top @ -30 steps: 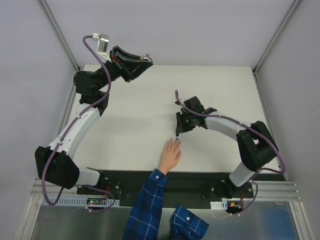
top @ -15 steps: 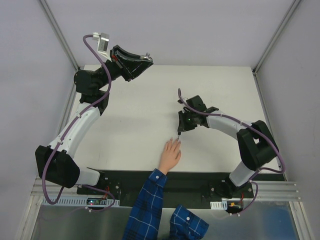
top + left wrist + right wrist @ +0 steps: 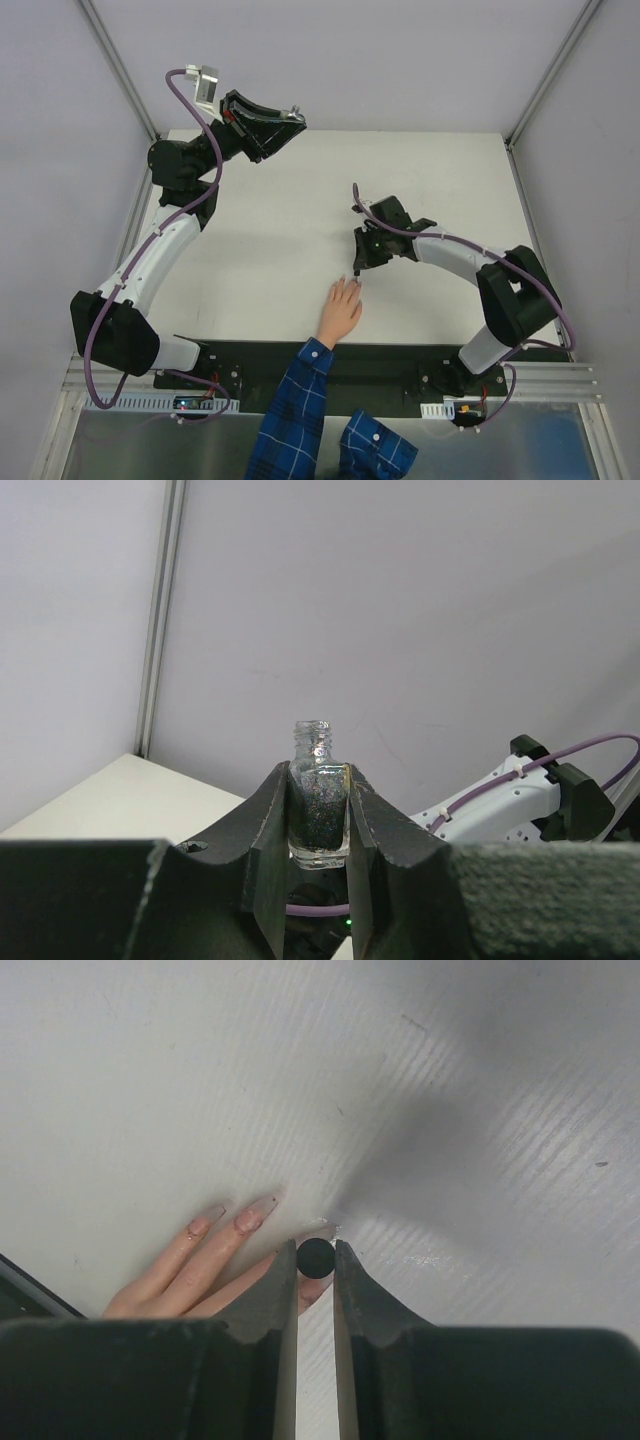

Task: Paint the nails

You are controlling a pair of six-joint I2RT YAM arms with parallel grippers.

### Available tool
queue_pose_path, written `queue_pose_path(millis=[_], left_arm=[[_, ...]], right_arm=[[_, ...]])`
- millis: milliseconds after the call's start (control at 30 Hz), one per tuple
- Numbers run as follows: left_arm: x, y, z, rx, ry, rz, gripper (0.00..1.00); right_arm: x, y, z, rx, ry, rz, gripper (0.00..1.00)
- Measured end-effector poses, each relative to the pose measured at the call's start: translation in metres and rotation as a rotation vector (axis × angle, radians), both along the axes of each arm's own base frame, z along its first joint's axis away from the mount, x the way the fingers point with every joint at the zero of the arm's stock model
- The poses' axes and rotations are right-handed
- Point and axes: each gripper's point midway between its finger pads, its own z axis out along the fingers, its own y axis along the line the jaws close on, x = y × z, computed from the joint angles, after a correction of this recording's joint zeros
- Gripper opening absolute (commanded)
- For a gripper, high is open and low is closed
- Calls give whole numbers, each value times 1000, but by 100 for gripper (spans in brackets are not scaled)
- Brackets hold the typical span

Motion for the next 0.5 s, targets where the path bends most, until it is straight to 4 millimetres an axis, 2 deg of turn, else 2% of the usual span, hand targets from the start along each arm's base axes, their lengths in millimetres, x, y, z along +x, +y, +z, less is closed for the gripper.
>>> queue_pose_path(millis=[167,500], left_arm=[[0,0,0,0,0,0,0],[0,0,0,0,0,0,0]], right_arm=[[-2,4,6,6,-20,15,1],[-1,2,6,-9,-31,14,1]])
